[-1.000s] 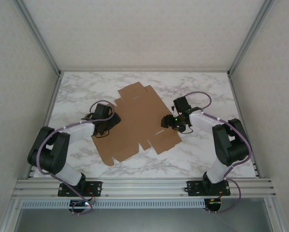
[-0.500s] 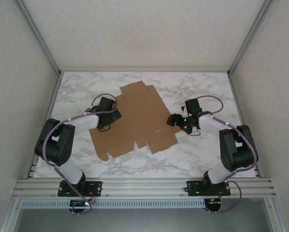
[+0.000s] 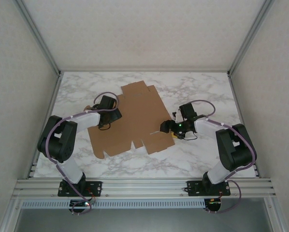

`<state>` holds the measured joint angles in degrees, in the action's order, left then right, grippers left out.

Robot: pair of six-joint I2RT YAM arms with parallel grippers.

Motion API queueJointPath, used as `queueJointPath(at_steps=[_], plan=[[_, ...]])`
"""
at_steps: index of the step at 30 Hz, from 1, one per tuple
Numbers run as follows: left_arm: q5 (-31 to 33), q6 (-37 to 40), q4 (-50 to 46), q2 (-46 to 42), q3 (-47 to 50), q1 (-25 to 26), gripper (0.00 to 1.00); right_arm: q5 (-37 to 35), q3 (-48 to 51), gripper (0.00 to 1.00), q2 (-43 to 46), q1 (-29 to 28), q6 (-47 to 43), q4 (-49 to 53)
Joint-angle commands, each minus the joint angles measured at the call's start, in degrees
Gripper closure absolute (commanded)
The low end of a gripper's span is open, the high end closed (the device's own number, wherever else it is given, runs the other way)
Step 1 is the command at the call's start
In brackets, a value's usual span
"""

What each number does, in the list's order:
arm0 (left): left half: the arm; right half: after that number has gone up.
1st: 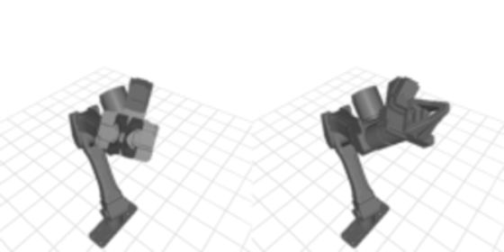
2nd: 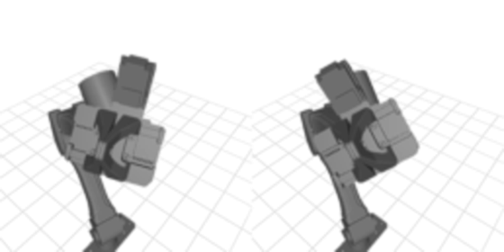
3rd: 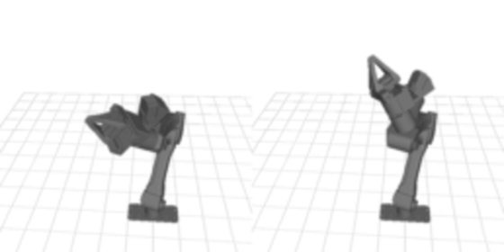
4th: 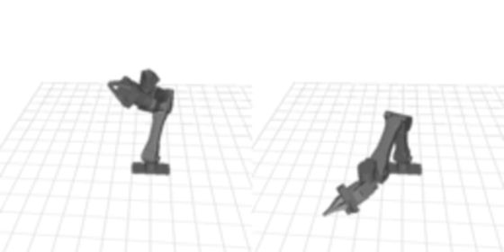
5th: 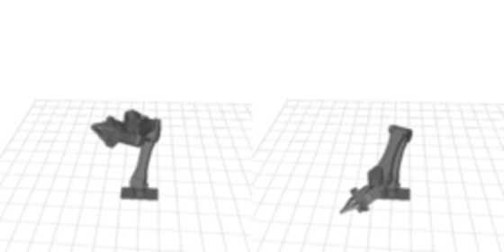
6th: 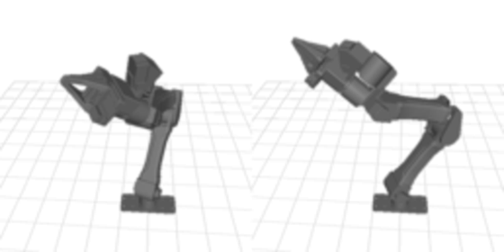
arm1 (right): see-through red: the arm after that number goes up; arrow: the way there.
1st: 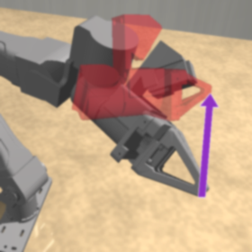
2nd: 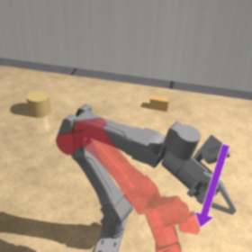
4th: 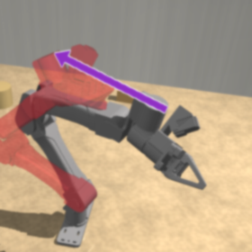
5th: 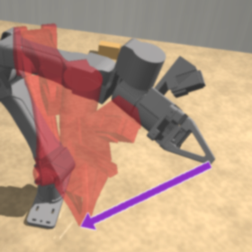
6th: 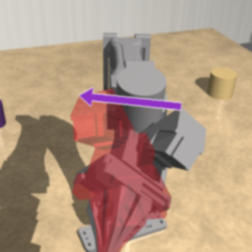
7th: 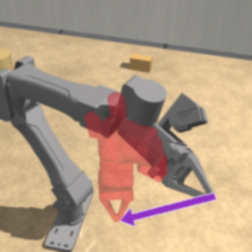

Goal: Fold the paper box

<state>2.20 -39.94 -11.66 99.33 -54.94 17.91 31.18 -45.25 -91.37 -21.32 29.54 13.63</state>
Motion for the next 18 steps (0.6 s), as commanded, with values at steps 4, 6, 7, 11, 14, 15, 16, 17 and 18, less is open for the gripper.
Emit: queueJointPath(at_steps=[4, 6, 7, 11, 14, 15, 16, 17, 18], plan=[[-1.0, 1.8, -2.0, -0.5, -0.2, 0.3, 0.11, 10.8, 5.6, 0.26, 8.1, 1.2, 9.2, -7.3], [-1.2, 2.4, -2.6, -1.1, -0.6, 0.2, 0.11, 14.2, 7.7, 0.27, 9.7, 2.3, 13.3, -10.9], [-1.5, 2.8, -2.9, -1.2, -0.8, 0.2, 0.11, 16.1, 8.7, 0.28, 10.1, 2.7, 15.4, -12.8], [-3.3, 4.2, -3.3, -2.2, -0.8, 0.3, 0.11, 20.6, 11.6, 0.33, 9.9, 3.0, 22.0, -20.9], [-4.2, 4.5, -3.2, -2.6, -0.3, 0.4, 0.11, 20.8, 12.8, 0.38, 8.4, 3.0, 24.5, -23.9], [-4.6, 4.6, -3.0, -2.8, 0.0, 0.3, 0.12, 20.8, 13.3, 0.41, 7.9, 3.1, 25.6, -25.3], [-5.0, 4.6, -2.9, -3.2, 0.4, 0.4, 0.12, 20.7, 14.0, 0.46, 7.4, 3.2, 27.3, -27.1], [-5.3, 4.6, -2.7, -3.6, 0.7, 0.3, 0.12, 20.6, 14.9, 0.51, 7.0, 3.4, 28.7, -28.9], [-5.5, 4.7, -2.5, -4.0, 1.0, 0.3, 0.12, 20.5, 15.4, 0.56, 6.9, 3.5, 29.6, -29.7]])
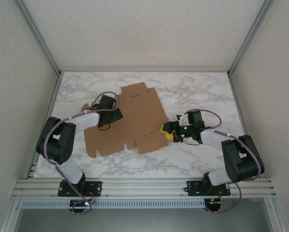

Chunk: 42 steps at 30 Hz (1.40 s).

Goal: Fold the paper box

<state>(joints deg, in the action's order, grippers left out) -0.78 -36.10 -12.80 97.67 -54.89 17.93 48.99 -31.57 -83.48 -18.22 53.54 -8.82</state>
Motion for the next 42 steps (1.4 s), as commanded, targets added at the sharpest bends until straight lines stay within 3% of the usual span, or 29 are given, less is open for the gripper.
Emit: queueJointPath(at_steps=[1, 5, 10, 15, 18, 21, 23, 27, 30, 34, 42], plan=[[-2.6, 0.9, -1.4, -2.8, 1.2, 0.3, 0.12, 2.2, 2.1, 0.63, -0.9, 0.6, 6.1, -7.2], [-2.7, 1.9, -1.9, -5.1, 1.5, 0.3, 0.12, 0.7, 3.1, 0.83, 0.2, 0.8, 6.1, -6.3], [-2.6, 4.5, -3.3, -9.0, 1.4, 0.8, 0.11, -0.3, 4.0, 0.98, 1.9, 0.8, 5.7, -5.2], [1.7, 10.2, -4.7, -16.2, 0.9, 3.5, 0.11, -2.2, 4.1, 1.00, 4.3, 1.1, 5.4, -2.7], [6.9, 17.7, -3.3, -22.5, 1.5, 10.7, 0.07, -3.3, 3.8, 1.00, 5.8, 1.4, 6.0, -0.9], [18.8, 28.2, -1.2, -27.5, 1.6, 25.5, 0.01, -4.2, 3.5, 1.00, 7.7, 1.8, 7.7, 0.5], [20.3, 32.5, -1.6, -28.2, 1.0, 32.7, 0.00, -4.6, 3.0, 1.00, 9.1, 1.8, 8.6, 1.7], [33.0, 39.0, 2.3, -25.1, 2.8, 48.4, 0.00, -5.7, 1.9, 1.00, 11.9, 2.0, 10.0, 4.3], [41.9, 42.1, 2.0, -17.1, 1.8, 56.3, 0.00, -6.3, 1.5, 1.00, 13.7, 2.3, 11.3, 5.6], [50.2, 43.6, 4.9, -7.8, 0.9, 61.4, 0.00, -6.8, 1.0, 1.00, 15.6, 2.4, 12.0, 6.9], [67.2, 46.1, 15.4, -0.2, 1.6, 62.2, 0.03, -6.8, 1.1, 1.00, 18.4, 2.5, 13.1, 8.1]])
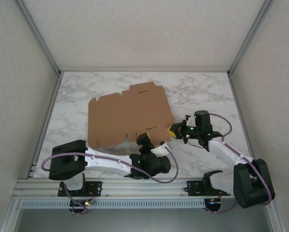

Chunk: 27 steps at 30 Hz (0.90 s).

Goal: Fold the paper box

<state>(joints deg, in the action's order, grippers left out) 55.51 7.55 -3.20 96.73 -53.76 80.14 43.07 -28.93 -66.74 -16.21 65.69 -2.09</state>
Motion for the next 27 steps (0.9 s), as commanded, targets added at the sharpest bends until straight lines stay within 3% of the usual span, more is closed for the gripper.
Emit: queueJointPath(at_steps=[1, 7, 15, 21, 22, 27], plan=[[11.7, 3.1, 7.0, 1.0, 0.9, 0.0, 0.06, -0.9, -1.6, 1.00, 2.0, 0.5, 1.0, 1.5], [10.1, 3.4, 8.8, 1.7, 2.6, -0.1, 0.35, -0.9, -1.7, 1.00, 2.7, 0.7, 1.6, 2.0], [8.9, 3.4, 11.1, 1.5, 3.7, -1.4, 0.63, -1.1, -2.2, 1.00, 3.5, 0.7, 2.6, 2.3], [8.4, 4.3, 11.7, -0.5, 3.7, -2.9, 0.96, -1.2, -3.7, 1.00, 5.2, 0.7, 2.7, 4.3], [8.3, 4.5, 11.7, -1.1, 3.7, -3.1, 0.98, -1.2, -4.0, 0.95, 5.7, 0.7, 2.7, 4.7], [8.9, 5.0, 11.4, -5.3, 4.1, -4.2, 1.00, -2.6, -10.1, 0.52, 9.6, 1.0, -1.6, 13.4]])
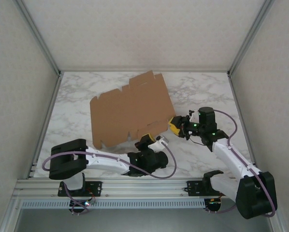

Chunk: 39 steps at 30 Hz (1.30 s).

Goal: Fold the paper box

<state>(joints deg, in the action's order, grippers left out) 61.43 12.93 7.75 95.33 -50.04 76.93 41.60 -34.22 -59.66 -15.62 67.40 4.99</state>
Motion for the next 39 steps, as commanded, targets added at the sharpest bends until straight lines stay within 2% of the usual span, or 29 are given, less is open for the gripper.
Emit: queueJointPath(at_steps=[1, 4, 7, 11, 15, 17, 21, 23, 27, 30, 35, 39], plan=[[3.4, 0.0, 0.3, -4.7, 0.4, -1.0, 1.00, -1.9, -6.7, 0.45, 3.4, 0.6, -4.8, 9.0], [4.4, 1.4, -0.1, -7.6, 0.0, -1.2, 1.00, -4.8, -12.9, 0.33, 6.1, 1.6, -8.9, 17.0], [4.7, 2.6, -2.4, -10.4, -1.6, -1.2, 1.00, -11.0, -19.7, 0.29, 8.0, 2.3, -14.5, 26.9], [5.6, 4.2, -7.8, -14.5, -7.0, -0.8, 1.00, -28.0, -29.9, 0.27, 11.5, 2.6, -21.5, 40.7], [2.2, 3.7, -14.5, -19.3, -15.9, 0.5, 1.00, -43.4, -35.4, 0.25, 14.7, 2.6, -25.2, 46.3], [0.4, 3.9, -17.1, -20.4, -20.3, 2.1, 1.00, -47.4, -36.4, 0.25, 15.6, 2.6, -26.1, 47.3], [-5.0, 3.2, -23.2, -20.0, -30.4, 5.3, 1.00, -48.0, -35.1, 0.26, 17.9, 2.6, -28.6, 44.9], [-8.8, 0.3, -25.6, -20.0, -34.8, 6.3, 1.00, -48.5, -34.9, 0.26, 18.4, 2.6, -29.2, 44.3], [-17.0, -6.6, -23.3, -24.9, -36.5, 5.3, 1.00, -47.8, -36.6, 0.26, 17.2, 2.5, -31.6, 43.7], [-27.7, -16.2, -23.2, -30.2, -34.1, -3.0, 0.98, -47.2, -37.7, 0.26, 15.9, 2.6, -33.2, 43.3], [-52.1, -32.4, -22.4, -36.5, -24.6, -28.8, 0.96, -41.9, -36.6, 0.26, 11.9, 2.4, -34.2, 40.6], [-73.2, -39.3, -22.0, -31.9, -18.6, -45.4, 0.93, -36.3, -34.2, 0.26, 7.7, 2.2, -33.2, 38.5]])
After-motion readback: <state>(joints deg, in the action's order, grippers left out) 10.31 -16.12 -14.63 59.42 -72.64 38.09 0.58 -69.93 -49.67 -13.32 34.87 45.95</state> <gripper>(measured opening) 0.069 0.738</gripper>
